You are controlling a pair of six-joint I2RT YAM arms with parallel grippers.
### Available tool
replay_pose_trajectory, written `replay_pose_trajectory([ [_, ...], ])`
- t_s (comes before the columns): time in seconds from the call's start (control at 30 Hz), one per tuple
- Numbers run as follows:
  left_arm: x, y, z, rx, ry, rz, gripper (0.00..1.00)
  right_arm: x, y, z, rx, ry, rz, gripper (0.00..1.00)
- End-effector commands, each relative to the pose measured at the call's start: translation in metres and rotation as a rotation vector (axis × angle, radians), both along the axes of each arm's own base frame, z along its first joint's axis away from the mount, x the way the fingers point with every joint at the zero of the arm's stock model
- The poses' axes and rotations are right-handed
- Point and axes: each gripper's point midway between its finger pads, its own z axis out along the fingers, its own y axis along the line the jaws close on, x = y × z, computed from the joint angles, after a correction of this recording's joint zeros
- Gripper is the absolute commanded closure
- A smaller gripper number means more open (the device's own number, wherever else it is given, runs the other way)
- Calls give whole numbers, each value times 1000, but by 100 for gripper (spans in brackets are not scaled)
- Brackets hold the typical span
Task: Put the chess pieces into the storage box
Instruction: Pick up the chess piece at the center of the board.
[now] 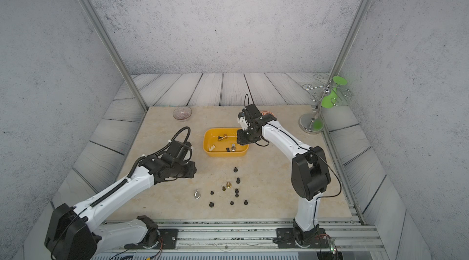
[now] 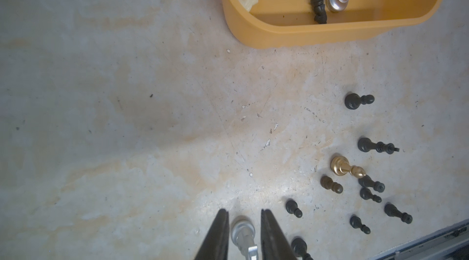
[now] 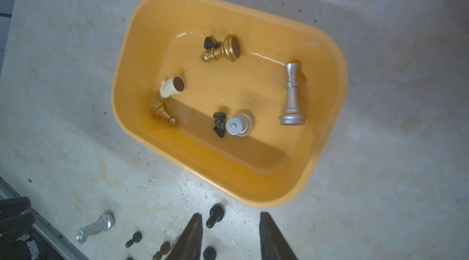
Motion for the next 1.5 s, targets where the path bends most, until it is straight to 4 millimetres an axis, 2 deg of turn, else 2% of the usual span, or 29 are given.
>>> replay_pose_trajectory([
  [0.0,-8,4,8,49,-6,-14,73,-12,-11,12,-4,-32,4,60],
  [0.13,-24,-4,2,64,27,-37,73,-27,-19,4,-14,-16,6,60],
  [0.4,-51,-3,-16,111,97,-52,72,-53,-34,-16,-57,31,20,59],
  [0.67,-69,-6,-33,108,204,-43,72,-59,-39,-13,-57,22,11,58],
  [1.17,-75,-13,-61,150,253,-55,72,-63,-44,-14,-69,23,7,57],
  [1.47,-79,-10,-77,201,280,-63,72,-66,-45,-15,-68,28,5,57],
])
